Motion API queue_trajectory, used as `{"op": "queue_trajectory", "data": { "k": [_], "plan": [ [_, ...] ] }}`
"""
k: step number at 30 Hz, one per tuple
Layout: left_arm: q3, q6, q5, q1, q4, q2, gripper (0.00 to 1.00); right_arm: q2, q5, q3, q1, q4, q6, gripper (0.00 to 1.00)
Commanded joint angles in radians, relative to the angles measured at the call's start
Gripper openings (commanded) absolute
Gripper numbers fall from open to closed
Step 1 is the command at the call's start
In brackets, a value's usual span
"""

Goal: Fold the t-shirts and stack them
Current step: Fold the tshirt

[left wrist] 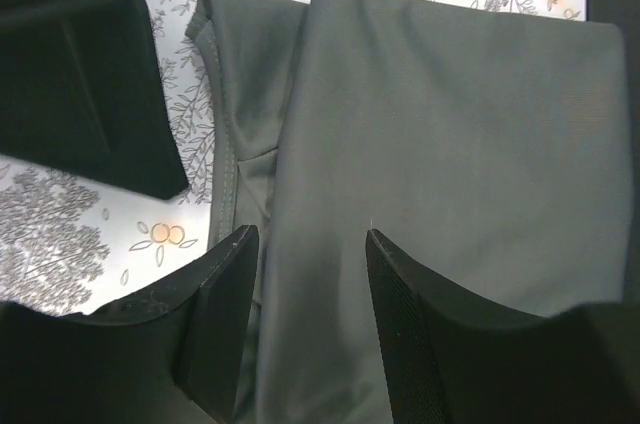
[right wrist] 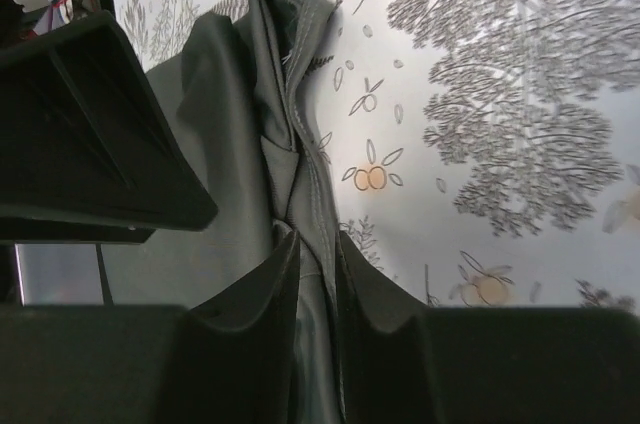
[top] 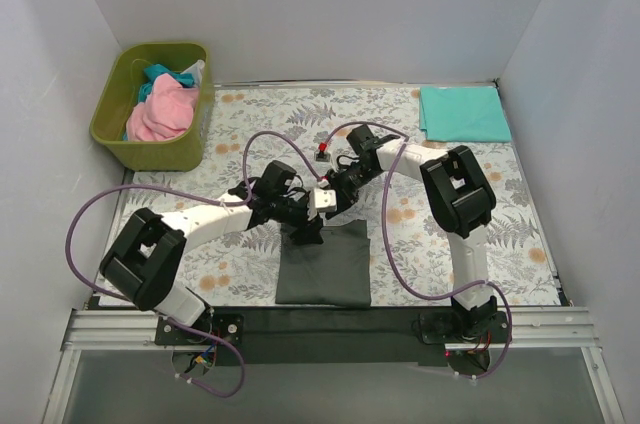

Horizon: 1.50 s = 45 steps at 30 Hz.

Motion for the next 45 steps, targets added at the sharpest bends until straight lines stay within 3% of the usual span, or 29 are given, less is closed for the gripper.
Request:
{"op": "queue_trajectory", "data": {
  "k": [1,5,11,22,34,45],
  "plan": [
    [-0.026,-0.017,-0.051,-0.026,0.094,0.016,0.45,0.007,-0.036,-0.045,0.027,0.077,0.053,0.24],
    [-0.038,-0.037,-0.069,-0.057,0.125,0.047,0.43,0.011,0.014,-0.099,0.036,0.117,0.064,0.31],
    [-0.070,-0.054,-0.117,-0.077,0.185,0.065,0.40,0.031,0.111,-0.130,0.062,0.157,0.068,0.26],
    [-0.083,-0.030,-0.097,-0.088,0.163,-0.013,0.00,0.070,0.117,-0.153,0.064,0.157,0.056,0.20],
    [-0.066,0.045,-0.186,-0.078,0.156,-0.113,0.00,0.080,0.068,-0.185,0.066,0.157,0.042,0.13],
    [-0.099,0.065,-0.252,-0.046,0.314,-0.090,0.00,0.080,0.062,-0.188,0.064,0.142,0.024,0.11]
  ]
}}
